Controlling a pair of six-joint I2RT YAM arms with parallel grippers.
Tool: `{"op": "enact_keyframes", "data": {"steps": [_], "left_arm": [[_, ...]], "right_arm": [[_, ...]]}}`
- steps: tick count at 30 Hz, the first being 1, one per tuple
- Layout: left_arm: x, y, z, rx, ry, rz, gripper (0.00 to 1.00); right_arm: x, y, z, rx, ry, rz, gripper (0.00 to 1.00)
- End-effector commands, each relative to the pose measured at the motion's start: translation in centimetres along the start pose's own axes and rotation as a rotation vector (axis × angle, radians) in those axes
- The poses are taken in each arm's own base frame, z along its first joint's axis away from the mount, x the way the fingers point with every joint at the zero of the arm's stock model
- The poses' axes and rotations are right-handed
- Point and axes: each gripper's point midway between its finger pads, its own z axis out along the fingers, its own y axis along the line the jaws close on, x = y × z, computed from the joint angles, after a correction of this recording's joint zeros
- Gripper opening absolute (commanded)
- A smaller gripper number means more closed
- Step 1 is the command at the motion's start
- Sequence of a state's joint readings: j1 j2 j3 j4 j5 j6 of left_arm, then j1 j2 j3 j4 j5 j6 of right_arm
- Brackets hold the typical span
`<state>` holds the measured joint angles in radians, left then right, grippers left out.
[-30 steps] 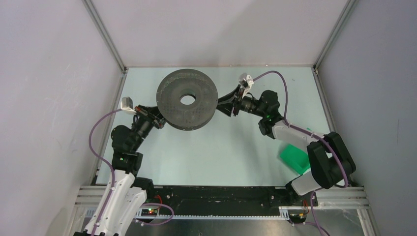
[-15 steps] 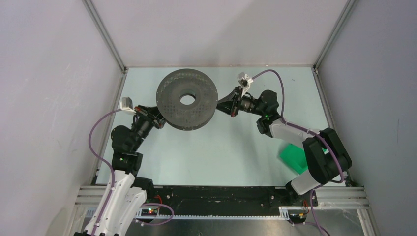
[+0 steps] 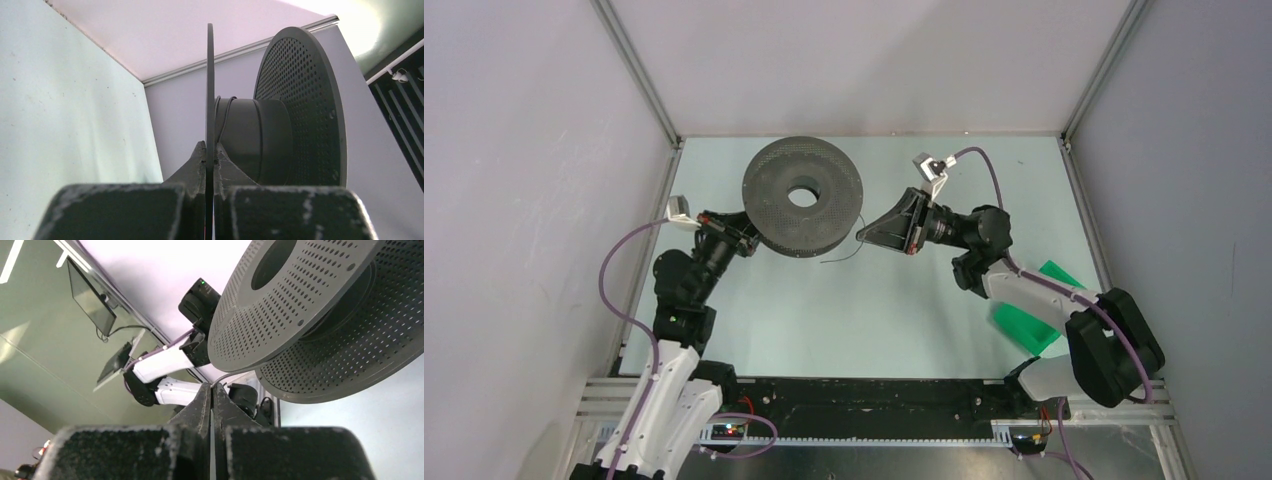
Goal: Wrap the cables
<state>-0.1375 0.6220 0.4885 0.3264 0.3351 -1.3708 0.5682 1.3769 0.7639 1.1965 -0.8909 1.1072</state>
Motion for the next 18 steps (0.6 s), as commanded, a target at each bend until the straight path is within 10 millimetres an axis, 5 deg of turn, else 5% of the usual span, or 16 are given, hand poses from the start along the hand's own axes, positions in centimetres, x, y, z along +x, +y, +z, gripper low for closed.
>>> {"op": "enact_keyframes", "data": {"steps": [1,18], "left_arm": [[-1.5,-5.2,-0.2,0.141,-0.067,0.045,0.0],[-2.7,-7.7,-1.5,0.204,-0.151,-0.138,0.0]], "right_arm": [[-1.5,1.4,0.9,-0.011,-0.104,0.093,0.0],[-4.0,-2.4,6.1,0.112,-0.524,0.086,0.0]]}}
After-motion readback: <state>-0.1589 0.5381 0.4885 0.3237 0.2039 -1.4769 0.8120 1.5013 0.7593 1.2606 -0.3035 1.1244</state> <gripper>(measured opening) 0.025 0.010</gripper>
